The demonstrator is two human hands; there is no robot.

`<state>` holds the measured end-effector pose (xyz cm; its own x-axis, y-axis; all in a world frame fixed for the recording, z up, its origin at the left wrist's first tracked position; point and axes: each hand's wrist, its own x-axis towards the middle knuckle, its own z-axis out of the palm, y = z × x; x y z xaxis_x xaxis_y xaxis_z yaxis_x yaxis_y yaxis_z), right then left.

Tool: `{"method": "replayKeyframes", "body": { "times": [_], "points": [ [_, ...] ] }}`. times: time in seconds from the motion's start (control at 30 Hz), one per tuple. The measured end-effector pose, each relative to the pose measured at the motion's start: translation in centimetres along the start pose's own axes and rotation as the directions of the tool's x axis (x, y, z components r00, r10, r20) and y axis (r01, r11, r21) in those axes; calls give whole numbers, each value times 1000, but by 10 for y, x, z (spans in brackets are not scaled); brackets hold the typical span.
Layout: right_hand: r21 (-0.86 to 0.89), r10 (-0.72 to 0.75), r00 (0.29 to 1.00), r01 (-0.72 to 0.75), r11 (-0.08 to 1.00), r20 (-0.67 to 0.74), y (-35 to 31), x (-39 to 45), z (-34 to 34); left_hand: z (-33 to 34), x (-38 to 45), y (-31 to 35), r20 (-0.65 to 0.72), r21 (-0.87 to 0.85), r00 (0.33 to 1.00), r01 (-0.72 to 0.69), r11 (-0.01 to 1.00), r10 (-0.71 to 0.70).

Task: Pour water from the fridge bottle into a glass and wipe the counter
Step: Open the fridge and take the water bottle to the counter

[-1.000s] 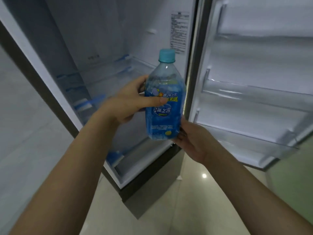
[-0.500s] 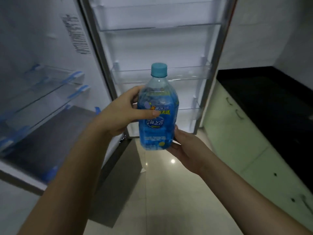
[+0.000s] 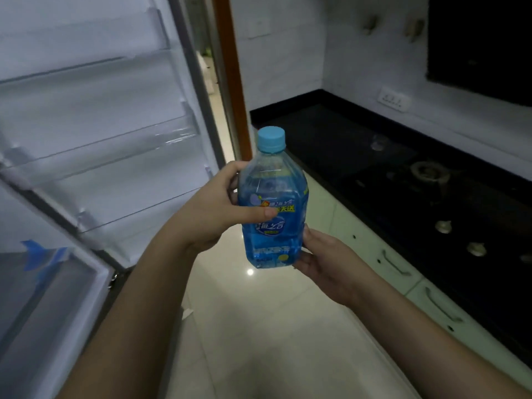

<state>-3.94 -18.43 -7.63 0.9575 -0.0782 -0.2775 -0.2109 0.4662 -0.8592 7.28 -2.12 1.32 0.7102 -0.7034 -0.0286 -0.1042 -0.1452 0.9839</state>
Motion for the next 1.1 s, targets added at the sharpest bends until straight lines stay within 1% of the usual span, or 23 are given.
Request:
{"method": "replayKeyframes", "body": {
  "times": [0.13, 0.23, 0.3, 0.43, 0.53, 0.63, 0.8, 0.97, 1.1],
  "points": [
    [68, -29, 993, 37, 997, -119, 0, -13, -34, 35, 36, 4, 151, 29, 988, 9, 1000, -13],
    [111, -39, 971, 67, 992, -235, -2, -17, -60, 57, 64, 4, 256, 42, 967, -11, 999, 0],
    [143, -60, 944, 111, 983, -324, -2, -23, -78, 74, 84, 0, 340, 25, 940, -15, 1000, 6],
    [178, -119, 861, 235, 956, -495, -2, -34, -105, 110, 120, -7, 472, -17, 881, -29, 999, 34],
    [178, -150, 809, 299, 938, -568, -1, -46, -122, 137, 142, -13, 576, -39, 815, -48, 998, 62],
    [168, -179, 741, 367, 915, -647, 1, -56, -136, 163, 159, -20, 660, -63, 747, -40, 997, 72],
    [151, -184, 627, 441, 885, -757, 9, -83, -159, 213, 174, -18, 785, -88, 614, -28, 996, 86],
    [125, -171, 527, 480, 869, -833, 18, -131, -182, 279, 171, -11, 871, -75, 486, -3, 997, 67],
    [115, -164, 463, 517, 848, -871, 29, -178, -204, 337, 155, -7, 910, -71, 411, 15, 997, 59]
  ]
}}
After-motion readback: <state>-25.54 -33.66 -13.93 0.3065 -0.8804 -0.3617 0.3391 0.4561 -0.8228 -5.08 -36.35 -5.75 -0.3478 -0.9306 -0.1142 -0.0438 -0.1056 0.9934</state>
